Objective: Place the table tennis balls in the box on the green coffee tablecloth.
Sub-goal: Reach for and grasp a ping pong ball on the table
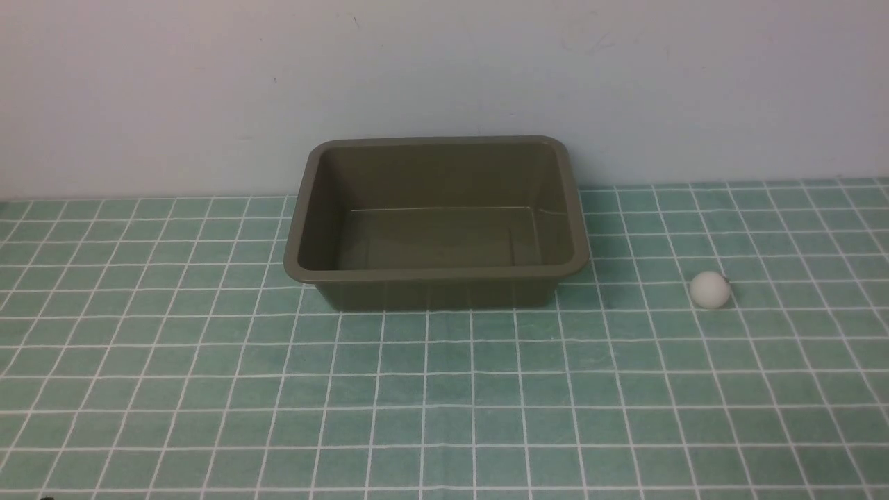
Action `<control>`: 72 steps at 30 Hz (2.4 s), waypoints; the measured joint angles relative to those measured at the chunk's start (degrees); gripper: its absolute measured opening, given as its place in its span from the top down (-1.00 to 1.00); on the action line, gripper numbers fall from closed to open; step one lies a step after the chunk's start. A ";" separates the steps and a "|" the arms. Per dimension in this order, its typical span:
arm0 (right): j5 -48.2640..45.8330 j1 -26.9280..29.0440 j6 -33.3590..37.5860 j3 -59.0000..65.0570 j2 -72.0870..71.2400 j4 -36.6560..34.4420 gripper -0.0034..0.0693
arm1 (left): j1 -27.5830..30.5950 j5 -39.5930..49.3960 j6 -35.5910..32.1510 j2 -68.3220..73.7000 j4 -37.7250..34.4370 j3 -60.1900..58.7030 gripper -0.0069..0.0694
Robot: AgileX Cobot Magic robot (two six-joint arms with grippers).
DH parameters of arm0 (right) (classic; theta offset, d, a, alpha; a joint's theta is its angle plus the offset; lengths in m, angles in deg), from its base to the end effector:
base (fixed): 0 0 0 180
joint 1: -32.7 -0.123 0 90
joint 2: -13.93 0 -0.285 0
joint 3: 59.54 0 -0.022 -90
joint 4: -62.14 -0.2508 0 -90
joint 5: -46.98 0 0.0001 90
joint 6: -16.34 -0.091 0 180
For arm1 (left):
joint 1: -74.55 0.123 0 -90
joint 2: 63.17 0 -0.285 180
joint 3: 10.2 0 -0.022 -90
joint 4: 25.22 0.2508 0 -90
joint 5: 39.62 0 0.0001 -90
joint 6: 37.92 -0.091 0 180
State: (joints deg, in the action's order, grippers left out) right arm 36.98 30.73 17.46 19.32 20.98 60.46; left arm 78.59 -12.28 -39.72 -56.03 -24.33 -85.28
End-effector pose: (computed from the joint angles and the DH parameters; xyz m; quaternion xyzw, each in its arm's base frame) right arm 0.0562 0.0024 0.1883 -0.0110 0.7425 0.0165 0.6695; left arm 0.0483 0.0041 0.1836 -0.0124 0.8168 0.0363 0.5756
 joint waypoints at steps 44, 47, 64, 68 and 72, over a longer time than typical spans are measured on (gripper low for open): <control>70.31 0.00 -16.99 -2.51 0.00 -1.24 -0.31 | 0.00 0.00 0.00 0.00 0.00 0.00 -0.39; 68.57 0.00 -16.23 -8.82 0.00 -1.16 -0.31 | 0.00 0.00 0.00 0.00 0.00 0.00 -0.39; 7.13 0.00 -15.19 -45.54 19.75 16.32 -0.30 | 0.00 0.00 0.00 0.00 0.00 0.00 -0.39; 1.94 0.00 -15.19 -49.46 26.44 15.31 -0.30 | 0.00 0.00 0.00 0.00 0.00 0.00 -0.39; -6.42 0.00 -14.98 -55.41 37.47 13.80 -0.30 | 0.00 0.00 0.00 0.00 0.00 0.00 -0.39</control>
State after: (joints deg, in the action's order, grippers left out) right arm 30.57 30.73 2.49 -36.08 58.45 74.26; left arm 78.59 -12.28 -39.72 -56.03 -24.33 -85.28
